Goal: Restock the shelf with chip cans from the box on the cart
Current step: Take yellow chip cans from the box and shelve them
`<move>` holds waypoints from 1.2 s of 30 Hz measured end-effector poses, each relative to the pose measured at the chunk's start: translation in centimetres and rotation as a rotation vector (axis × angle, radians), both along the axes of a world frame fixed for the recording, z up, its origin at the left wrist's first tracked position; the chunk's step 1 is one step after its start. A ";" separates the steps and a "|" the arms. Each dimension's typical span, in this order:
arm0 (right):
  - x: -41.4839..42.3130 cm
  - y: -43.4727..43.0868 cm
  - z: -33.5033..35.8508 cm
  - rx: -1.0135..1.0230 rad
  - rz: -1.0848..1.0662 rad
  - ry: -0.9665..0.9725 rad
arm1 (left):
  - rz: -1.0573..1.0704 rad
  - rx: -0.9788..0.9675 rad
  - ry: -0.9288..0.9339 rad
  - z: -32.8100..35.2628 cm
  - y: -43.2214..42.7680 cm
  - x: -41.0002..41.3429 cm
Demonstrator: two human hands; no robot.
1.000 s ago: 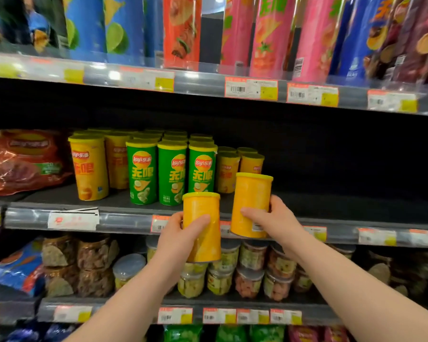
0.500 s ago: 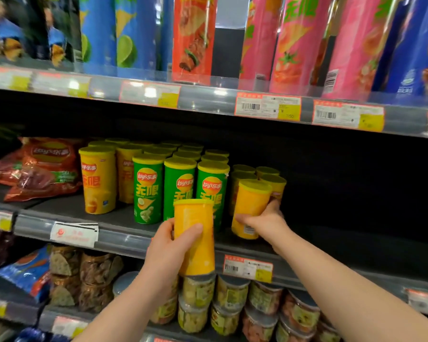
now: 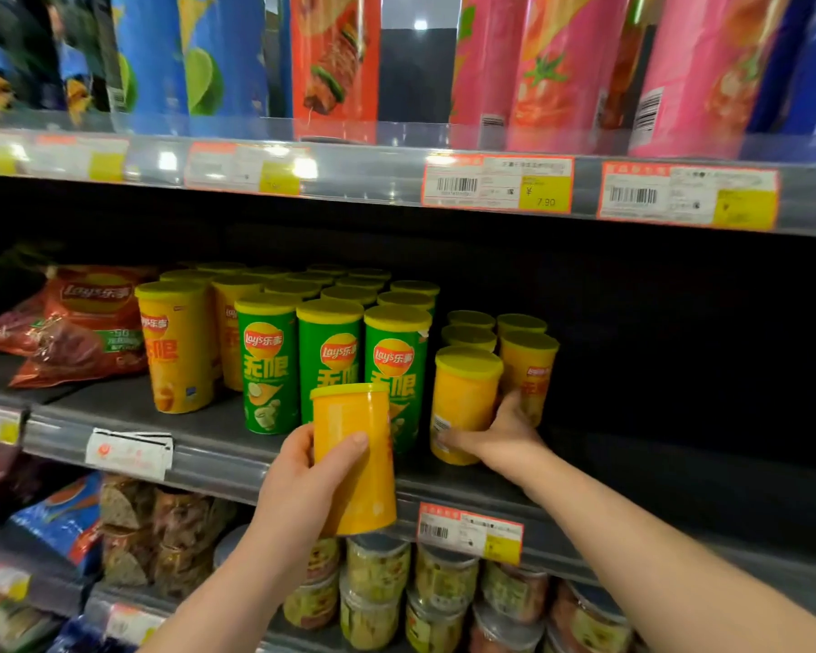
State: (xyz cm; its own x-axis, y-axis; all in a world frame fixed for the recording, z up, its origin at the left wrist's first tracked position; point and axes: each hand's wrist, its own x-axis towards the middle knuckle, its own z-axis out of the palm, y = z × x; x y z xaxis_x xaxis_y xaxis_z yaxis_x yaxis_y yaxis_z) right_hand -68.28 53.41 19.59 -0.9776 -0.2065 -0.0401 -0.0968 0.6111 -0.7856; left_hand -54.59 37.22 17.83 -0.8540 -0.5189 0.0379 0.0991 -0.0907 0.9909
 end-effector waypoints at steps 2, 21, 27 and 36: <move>0.0 0.2 0.0 0.003 0.044 -0.010 | -0.005 0.002 -0.002 0.2 0.1 -0.2; -0.1 0.2 -0.5 0.080 0.022 0.023 | -0.060 -0.006 0.001 0.5 0.1 -1.0; -0.4 -0.4 -0.4 0.072 -0.008 0.053 | -0.073 -0.012 0.006 0.3 0.0 -1.0; -1.3 -1.0 -0.3 0.030 -0.024 0.088 | -0.064 -0.006 0.020 0.0 -0.1 -0.6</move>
State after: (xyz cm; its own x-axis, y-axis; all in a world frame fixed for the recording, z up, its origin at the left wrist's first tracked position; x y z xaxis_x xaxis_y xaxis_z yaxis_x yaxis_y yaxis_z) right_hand -69.54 52.46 19.29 -0.9823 -0.1827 0.0407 -0.1499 0.6376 -0.7557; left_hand -55.17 37.14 17.82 -0.8845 -0.4630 0.0580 0.1129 -0.0917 0.9894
